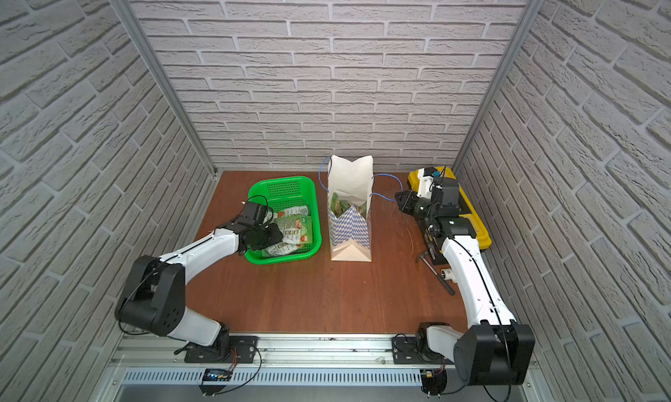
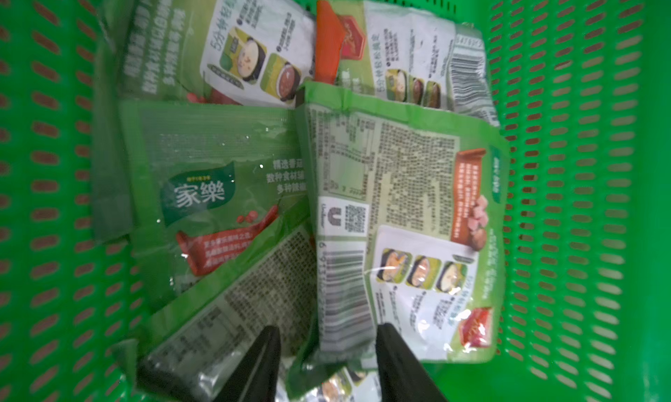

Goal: Place the condiment packets inside the bag
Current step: Pick up the condiment packet from the storage box.

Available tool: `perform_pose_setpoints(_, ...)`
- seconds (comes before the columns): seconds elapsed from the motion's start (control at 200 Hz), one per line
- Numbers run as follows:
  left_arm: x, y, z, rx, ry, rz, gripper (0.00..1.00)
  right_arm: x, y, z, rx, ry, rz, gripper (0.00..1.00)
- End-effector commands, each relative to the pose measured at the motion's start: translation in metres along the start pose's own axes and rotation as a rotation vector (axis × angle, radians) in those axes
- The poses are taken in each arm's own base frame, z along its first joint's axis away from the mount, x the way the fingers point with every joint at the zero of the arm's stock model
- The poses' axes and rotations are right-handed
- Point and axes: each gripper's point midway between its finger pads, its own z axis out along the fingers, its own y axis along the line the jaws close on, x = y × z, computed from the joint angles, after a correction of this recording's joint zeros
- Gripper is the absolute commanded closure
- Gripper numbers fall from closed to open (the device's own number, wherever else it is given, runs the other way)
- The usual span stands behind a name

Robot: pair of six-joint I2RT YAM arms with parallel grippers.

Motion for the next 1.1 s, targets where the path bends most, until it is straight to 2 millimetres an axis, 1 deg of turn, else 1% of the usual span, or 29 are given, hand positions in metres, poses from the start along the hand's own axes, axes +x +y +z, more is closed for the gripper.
perform_pose_setpoints(0.0, -0.012, -0.007, 0.003, 0.033, -0.025, -0.020, 0.52, -0.004, 0.004, 0.000, -0.027, -0.023, -0.007, 0.79)
perform_pose_setpoints(0.11, -0.014, -0.004, 0.005, 0.022, -0.029, -0.023, 0.55, -0.003, 0.004, 0.001, -0.033, -0.018, -0.003, 0.79)
perform_pose_setpoints(0.155, -0.016, -0.003, 0.004, 0.022, -0.035, -0.022, 0.61, -0.004, 0.005, 0.001, -0.036, -0.017, -0.002, 0.79)
perform_pose_setpoints(0.215, -0.019, -0.004, 0.002, 0.024, -0.046, -0.019, 0.71, -0.004, 0.005, 0.001, -0.039, -0.019, -0.002, 0.79)
perform_pose_setpoints(0.295, -0.023, -0.005, -0.005, 0.024, -0.070, -0.014, 0.94, -0.005, 0.006, -0.001, -0.036, -0.024, -0.007, 0.79)
perform_pose_setpoints(0.325, -0.025, -0.005, -0.009, 0.026, -0.083, -0.013, 1.00, -0.004, 0.005, -0.001, -0.034, -0.023, -0.007, 0.79)
perform_pose_setpoints(0.48, -0.033, -0.010, -0.035, 0.046, -0.149, -0.007, 1.00, -0.004, 0.005, 0.001, -0.037, -0.018, -0.004, 0.79)
perform_pose_setpoints(0.62, -0.037, -0.013, -0.064, 0.056, -0.203, 0.011, 1.00, -0.004, 0.006, 0.000, -0.038, -0.021, -0.006, 0.79)
perform_pose_setpoints(0.75, -0.041, -0.017, -0.095, 0.079, -0.271, 0.022, 1.00, -0.004, 0.005, 0.000, -0.039, -0.019, -0.002, 0.79)
perform_pose_setpoints(0.85, -0.044, -0.024, -0.123, 0.106, -0.331, 0.032, 1.00, -0.004, 0.007, -0.001, -0.042, -0.022, -0.002, 0.79)
perform_pose_setpoints(0.98, -0.049, -0.039, -0.161, 0.154, -0.406, 0.055, 1.00, -0.005, 0.007, -0.001, -0.042, -0.024, -0.004, 0.79)
perform_pose_setpoints(1.09, -0.054, -0.059, -0.192, 0.193, -0.470, 0.096, 1.00, -0.004, 0.007, 0.000, -0.046, -0.020, 0.000, 0.79)
